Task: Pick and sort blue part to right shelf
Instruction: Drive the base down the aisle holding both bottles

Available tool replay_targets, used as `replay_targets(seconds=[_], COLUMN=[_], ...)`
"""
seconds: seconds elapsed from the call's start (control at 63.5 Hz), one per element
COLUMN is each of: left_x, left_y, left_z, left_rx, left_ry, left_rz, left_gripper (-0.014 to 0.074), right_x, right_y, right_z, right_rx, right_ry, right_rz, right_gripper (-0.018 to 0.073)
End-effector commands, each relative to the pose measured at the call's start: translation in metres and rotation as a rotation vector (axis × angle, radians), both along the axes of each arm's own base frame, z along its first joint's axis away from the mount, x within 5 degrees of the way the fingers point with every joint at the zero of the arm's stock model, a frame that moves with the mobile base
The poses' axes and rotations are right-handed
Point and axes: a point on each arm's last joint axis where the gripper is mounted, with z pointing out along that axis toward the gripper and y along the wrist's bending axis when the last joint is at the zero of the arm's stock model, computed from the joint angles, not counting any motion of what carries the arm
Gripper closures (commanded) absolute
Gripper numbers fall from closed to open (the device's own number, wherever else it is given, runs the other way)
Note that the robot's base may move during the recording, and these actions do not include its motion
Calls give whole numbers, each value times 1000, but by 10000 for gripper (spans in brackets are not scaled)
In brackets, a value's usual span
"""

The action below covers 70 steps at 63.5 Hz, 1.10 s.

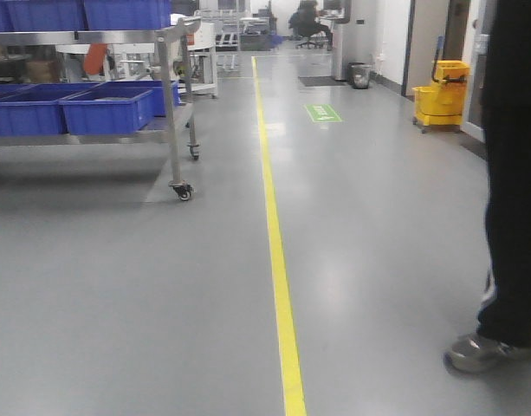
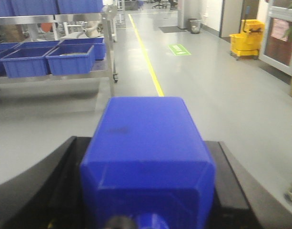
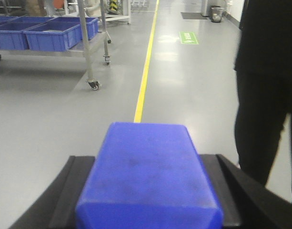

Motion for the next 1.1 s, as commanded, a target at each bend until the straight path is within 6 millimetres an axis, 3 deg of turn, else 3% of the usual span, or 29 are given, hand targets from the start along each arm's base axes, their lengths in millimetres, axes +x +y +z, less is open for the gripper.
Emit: replay_targets(seconds=[0.0, 1.087], left_x=[0, 0], left_y=[2, 2], left_z=[18, 18], left_rx=[-17, -17], left_ry=[-114, -114], left_rz=[22, 22], left_gripper=[208, 208], right_x=[0, 0], right_y=[-1, -1], right_z=[18, 18], right_rx=[-6, -6], right_ry=[-119, -118], right_rz=[-8, -8], right_gripper=[137, 137])
